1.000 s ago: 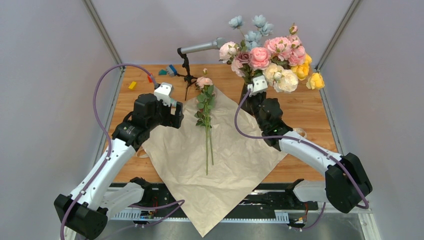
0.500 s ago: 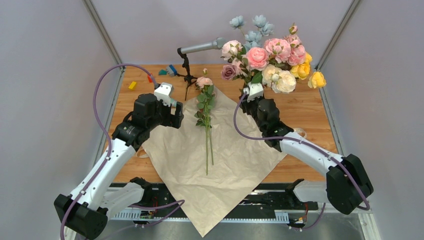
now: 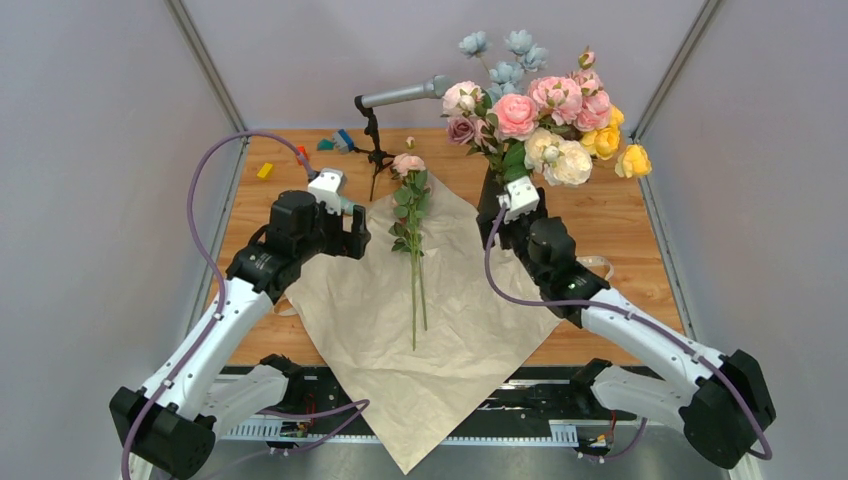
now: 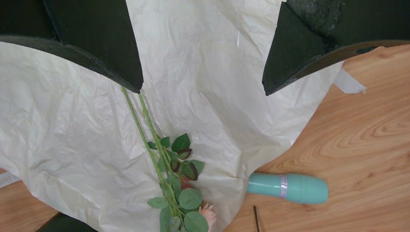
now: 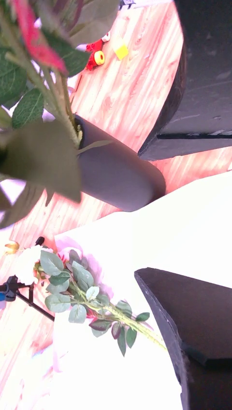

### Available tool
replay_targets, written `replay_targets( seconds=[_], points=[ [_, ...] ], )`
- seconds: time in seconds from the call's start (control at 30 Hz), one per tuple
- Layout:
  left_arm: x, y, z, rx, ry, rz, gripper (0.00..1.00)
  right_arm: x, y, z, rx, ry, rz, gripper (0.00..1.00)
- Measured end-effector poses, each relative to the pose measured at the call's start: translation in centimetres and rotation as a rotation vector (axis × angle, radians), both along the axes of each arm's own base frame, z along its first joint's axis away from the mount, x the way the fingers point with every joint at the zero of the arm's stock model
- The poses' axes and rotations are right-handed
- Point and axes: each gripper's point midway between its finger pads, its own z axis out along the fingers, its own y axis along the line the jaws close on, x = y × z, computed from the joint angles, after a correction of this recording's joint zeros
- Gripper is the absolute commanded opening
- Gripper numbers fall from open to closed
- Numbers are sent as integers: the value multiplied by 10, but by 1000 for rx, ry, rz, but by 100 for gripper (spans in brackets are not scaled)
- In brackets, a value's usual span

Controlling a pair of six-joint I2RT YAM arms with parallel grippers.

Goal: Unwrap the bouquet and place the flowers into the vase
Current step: Pick up the fake flower from the wrapping paper.

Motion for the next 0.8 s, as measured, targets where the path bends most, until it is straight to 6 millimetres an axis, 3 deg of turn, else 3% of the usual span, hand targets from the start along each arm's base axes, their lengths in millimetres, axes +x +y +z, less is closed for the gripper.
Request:
replay_targets(
  seconds=[0.1,0.2,0.33,0.43,0.6,0.8],
  points=[
    [-3,-6,-10,-59,40,15,99,-14,-6,4,38,9,10,87],
    [-11,-13,-33,-126,110,34,99,-26,-11,5,74,28,14,87],
    [-29,-29,-69,-199,227,57,97,-41,-19,-4,125,85,-2,87],
    [-39,-50,-82,-237,278,43,93,-52,-25,-14,163,130,-18,86],
    [-40,-91,-99,-281,338,15,82,-67,-32,-29,244,194,-43,85],
    [-27,-122,-126,-274,414,31,66,-82,-33,-51,304,269,-42,82]
  ],
)
